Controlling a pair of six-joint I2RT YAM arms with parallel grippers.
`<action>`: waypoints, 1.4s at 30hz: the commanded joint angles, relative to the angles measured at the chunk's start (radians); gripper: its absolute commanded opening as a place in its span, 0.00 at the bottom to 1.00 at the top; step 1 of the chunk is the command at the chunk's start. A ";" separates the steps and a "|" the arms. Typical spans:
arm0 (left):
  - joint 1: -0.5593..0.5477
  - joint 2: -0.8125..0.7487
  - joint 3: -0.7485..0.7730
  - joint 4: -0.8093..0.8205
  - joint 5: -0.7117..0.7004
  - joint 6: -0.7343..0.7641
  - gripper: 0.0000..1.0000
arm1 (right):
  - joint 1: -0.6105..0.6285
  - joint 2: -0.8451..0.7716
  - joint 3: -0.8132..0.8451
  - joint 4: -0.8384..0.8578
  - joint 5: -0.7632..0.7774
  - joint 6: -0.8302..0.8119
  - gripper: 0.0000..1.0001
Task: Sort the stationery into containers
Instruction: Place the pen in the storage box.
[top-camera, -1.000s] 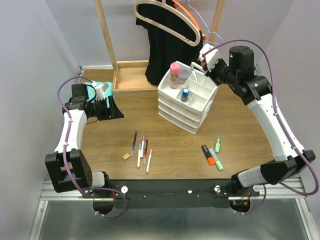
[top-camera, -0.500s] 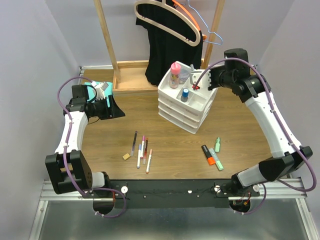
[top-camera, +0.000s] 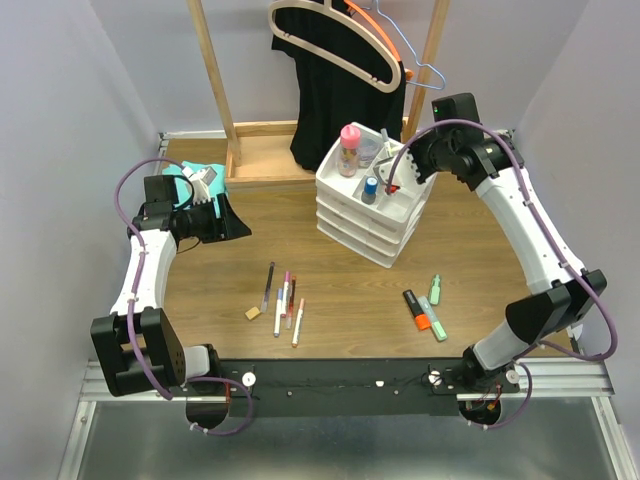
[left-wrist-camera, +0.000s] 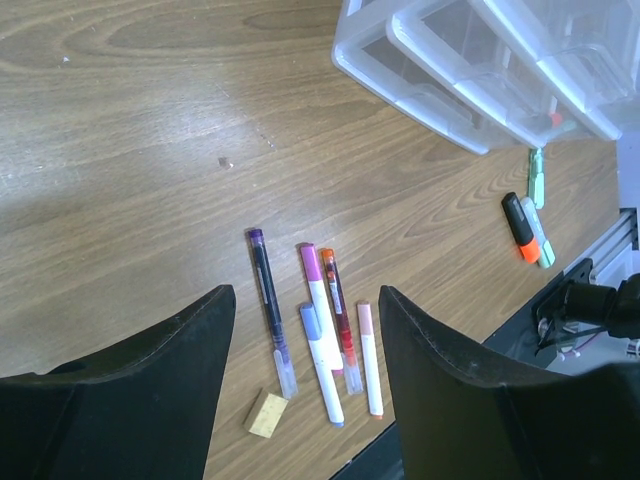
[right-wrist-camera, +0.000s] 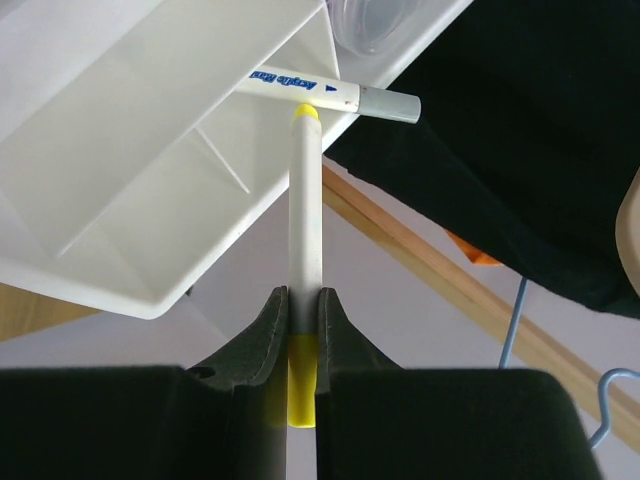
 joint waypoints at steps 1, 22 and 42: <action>-0.004 -0.031 -0.025 0.043 0.035 -0.019 0.68 | -0.006 0.020 0.022 -0.050 0.037 -0.141 0.01; -0.002 -0.040 -0.042 0.068 0.045 -0.038 0.69 | -0.008 0.002 -0.085 0.103 0.052 -0.365 0.33; -0.002 -0.011 -0.044 0.102 0.061 -0.062 0.69 | -0.022 -0.102 0.027 0.062 0.110 -0.132 0.40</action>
